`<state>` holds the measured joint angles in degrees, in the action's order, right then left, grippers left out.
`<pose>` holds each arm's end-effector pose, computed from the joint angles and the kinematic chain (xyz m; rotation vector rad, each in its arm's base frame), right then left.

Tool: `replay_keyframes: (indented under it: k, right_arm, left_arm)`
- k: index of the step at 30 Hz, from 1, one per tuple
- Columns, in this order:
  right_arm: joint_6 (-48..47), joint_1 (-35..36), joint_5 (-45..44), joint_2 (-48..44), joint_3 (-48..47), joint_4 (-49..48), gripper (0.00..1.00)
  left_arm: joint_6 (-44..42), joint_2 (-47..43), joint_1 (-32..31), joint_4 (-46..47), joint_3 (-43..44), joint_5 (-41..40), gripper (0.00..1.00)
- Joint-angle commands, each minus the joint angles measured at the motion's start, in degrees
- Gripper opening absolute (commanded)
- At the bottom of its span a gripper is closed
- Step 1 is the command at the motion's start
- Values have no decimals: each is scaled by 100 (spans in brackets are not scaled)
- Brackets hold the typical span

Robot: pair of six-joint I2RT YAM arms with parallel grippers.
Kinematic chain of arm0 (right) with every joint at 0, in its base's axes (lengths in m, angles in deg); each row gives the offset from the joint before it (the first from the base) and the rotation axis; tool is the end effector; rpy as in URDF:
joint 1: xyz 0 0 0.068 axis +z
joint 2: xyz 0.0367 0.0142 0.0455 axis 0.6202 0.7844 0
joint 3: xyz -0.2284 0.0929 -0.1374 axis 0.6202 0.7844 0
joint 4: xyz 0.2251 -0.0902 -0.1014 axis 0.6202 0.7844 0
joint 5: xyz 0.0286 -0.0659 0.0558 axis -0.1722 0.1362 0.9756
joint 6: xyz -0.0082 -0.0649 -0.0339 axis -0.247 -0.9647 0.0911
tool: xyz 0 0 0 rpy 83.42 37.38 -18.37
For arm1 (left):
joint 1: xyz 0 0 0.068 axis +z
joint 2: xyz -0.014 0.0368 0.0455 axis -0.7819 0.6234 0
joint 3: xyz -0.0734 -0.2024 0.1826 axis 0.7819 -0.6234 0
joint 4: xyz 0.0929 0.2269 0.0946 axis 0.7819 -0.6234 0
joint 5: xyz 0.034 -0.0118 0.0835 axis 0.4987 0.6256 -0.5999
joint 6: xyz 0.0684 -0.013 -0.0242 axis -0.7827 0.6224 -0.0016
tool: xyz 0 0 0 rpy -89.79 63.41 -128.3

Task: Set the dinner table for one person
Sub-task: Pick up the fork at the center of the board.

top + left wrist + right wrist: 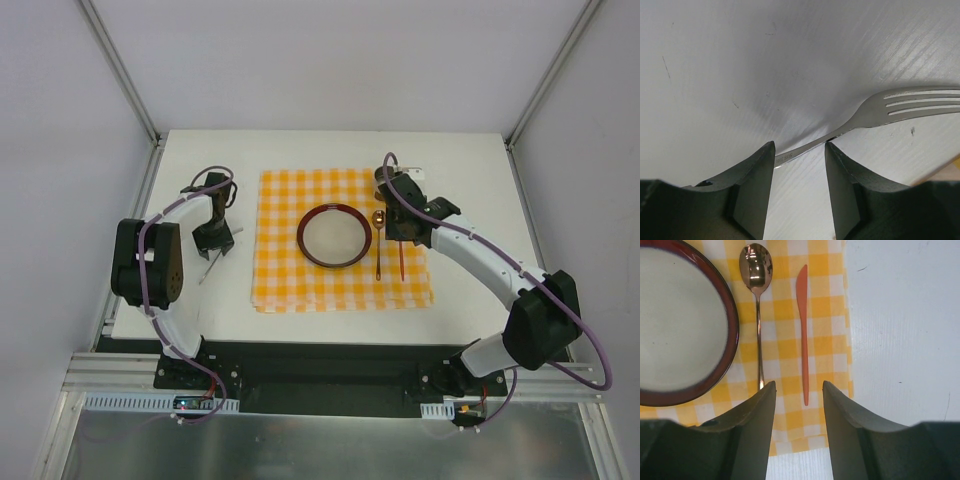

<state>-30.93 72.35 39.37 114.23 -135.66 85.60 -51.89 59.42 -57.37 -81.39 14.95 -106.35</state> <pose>0.2853 0.1599 0.2752 -0.3041 2.3387 -0.1986 0.3471 -0.0186 0.1576 -0.5837 2.6980 0.2604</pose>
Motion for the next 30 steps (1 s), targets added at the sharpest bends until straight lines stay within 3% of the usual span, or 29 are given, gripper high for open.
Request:
replay_keyframes:
  k: [1, 3, 7, 10, 24, 30]
  right_arm:
    - [-27, -27, -15, -86, -160, 134, 46]
    - [-35, -44, -50, -112, -117, 134, 45]
    - [-44, -97, -68, -130, -72, 134, 46]
    - [-53, -132, -68, -113, -64, 134, 46]
    - [8, -150, 55, 54, -116, 117, 46]
    - [52, -141, 126, 133, -99, 73, 45]
  left_arm:
    - [-50, 35, 22, -106, 110, 109, 44]
    - [-59, 44, 22, -89, 110, 144, 43]
    - [-76, 123, 22, 8, 128, 319, 22]
    - [-85, 184, 22, 61, 128, 434, 0]
    - [-138, -140, -22, 219, 49, 943, 0]
    - [-182, -316, -346, 219, 154, 1067, 0]
